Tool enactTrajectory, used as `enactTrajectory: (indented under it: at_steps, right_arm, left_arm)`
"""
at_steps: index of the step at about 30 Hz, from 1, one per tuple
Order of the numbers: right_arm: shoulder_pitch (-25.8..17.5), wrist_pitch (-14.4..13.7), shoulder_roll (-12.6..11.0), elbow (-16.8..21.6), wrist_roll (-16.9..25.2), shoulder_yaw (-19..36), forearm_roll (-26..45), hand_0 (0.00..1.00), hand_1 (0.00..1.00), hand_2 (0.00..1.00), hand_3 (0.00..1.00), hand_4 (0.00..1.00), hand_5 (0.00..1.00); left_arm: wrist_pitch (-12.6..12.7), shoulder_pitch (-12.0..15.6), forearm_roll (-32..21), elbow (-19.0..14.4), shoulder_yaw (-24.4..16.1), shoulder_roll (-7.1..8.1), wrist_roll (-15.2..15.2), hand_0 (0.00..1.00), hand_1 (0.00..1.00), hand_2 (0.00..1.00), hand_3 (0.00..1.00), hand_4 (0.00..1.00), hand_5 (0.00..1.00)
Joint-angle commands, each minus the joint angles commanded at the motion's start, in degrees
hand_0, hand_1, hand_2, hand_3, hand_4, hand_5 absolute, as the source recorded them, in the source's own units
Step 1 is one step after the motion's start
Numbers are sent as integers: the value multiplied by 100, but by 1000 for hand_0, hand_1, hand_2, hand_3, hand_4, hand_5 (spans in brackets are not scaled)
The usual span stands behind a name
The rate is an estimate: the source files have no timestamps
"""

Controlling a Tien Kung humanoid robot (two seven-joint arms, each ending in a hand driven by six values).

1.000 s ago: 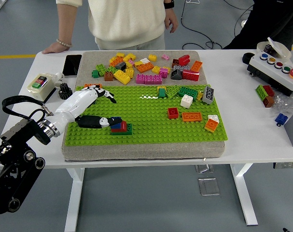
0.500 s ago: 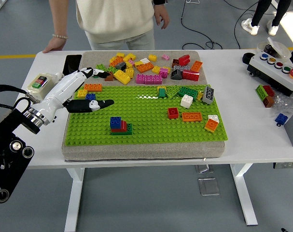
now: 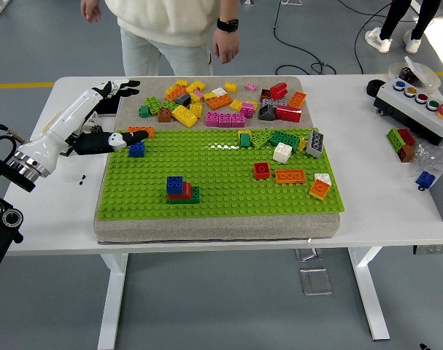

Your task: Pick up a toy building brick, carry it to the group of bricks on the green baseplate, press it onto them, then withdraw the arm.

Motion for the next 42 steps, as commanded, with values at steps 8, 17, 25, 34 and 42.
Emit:
enactTrajectory:
  at_steps: [8, 17, 25, 34, 42]
  right_arm:
    - [-10, -43, 62, 0, 0, -53, -11, 757, 682, 729, 667, 928, 502]
    - [-16, -36, 59, 0, -19, -79, -30, 758, 682, 729, 667, 928, 502]
    - [-24, -43, 62, 0, -6, -64, 3, 758, 682, 729, 667, 928, 502]
    - [-36, -18, 53, 0, 3, -26, 36, 758, 682, 729, 668, 928, 502]
    - [-39, -17, 55, 0, 26, -2, 41, 758, 682, 729, 668, 928, 502]
  left_arm:
    - [277, 89, -349, 8, -54, 121, -160, 892, 855, 844, 909, 975, 493]
    - [572, 65, -672, 99, -85, 182, -267, 801, 771, 745, 752, 769, 304]
    - [625, 19, -774, 196, -50, 173, -232, 776, 747, 679, 647, 633, 286]
    - [474, -21, -849, 261, -45, 147, -208, 784, 763, 704, 672, 632, 277]
    - [210, -40, -755, 295, -62, 143, -168, 863, 821, 784, 836, 782, 291]
